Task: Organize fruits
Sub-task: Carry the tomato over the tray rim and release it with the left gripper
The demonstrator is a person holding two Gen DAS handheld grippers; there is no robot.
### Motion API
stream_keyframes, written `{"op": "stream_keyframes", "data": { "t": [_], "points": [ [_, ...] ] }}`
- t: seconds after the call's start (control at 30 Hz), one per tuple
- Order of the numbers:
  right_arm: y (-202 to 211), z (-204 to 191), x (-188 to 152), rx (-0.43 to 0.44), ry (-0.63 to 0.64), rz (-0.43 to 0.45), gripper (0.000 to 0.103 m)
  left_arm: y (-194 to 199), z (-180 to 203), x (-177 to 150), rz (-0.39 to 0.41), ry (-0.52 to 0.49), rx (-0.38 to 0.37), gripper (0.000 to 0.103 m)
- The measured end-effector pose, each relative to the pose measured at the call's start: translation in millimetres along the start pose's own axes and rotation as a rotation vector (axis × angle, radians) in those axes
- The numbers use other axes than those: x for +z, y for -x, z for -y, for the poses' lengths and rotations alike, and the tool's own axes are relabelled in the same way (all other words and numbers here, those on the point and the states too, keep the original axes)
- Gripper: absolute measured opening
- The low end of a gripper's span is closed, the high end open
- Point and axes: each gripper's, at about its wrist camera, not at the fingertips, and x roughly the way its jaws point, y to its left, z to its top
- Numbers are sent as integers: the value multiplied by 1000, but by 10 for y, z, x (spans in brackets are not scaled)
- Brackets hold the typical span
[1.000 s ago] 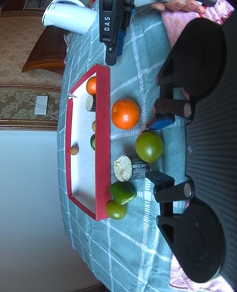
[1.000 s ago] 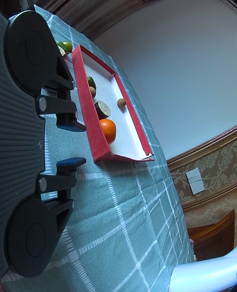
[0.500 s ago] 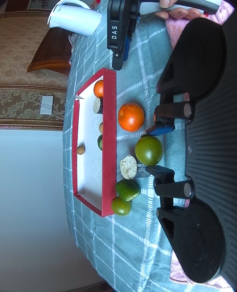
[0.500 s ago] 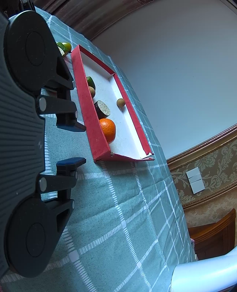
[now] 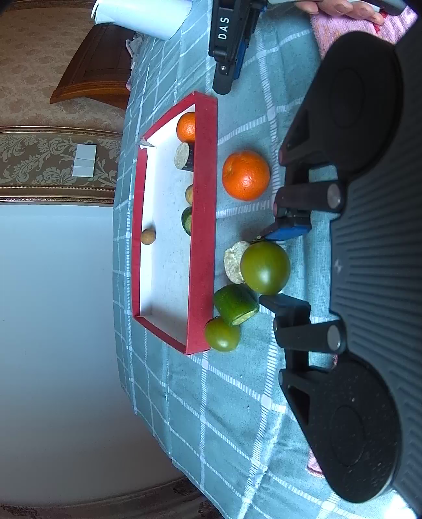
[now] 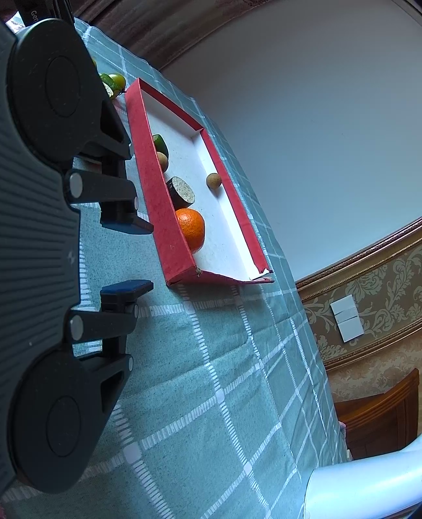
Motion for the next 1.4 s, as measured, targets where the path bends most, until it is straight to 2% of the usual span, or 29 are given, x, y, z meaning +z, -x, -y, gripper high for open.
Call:
{"op": "stream_keyframes", "data": {
  "t": [0.6, 0.93, 1.4],
  "points": [
    [3, 7, 2, 0, -2, 1, 29, 39, -86, 85, 16, 8, 21, 32],
    [-1, 20, -2, 3, -5, 1, 29, -19, -50, 427, 75, -26, 43, 32],
    [-22, 15, 2, 17, -8, -8, 29, -550, -90, 952, 81, -31, 71, 32]
  ]
}}
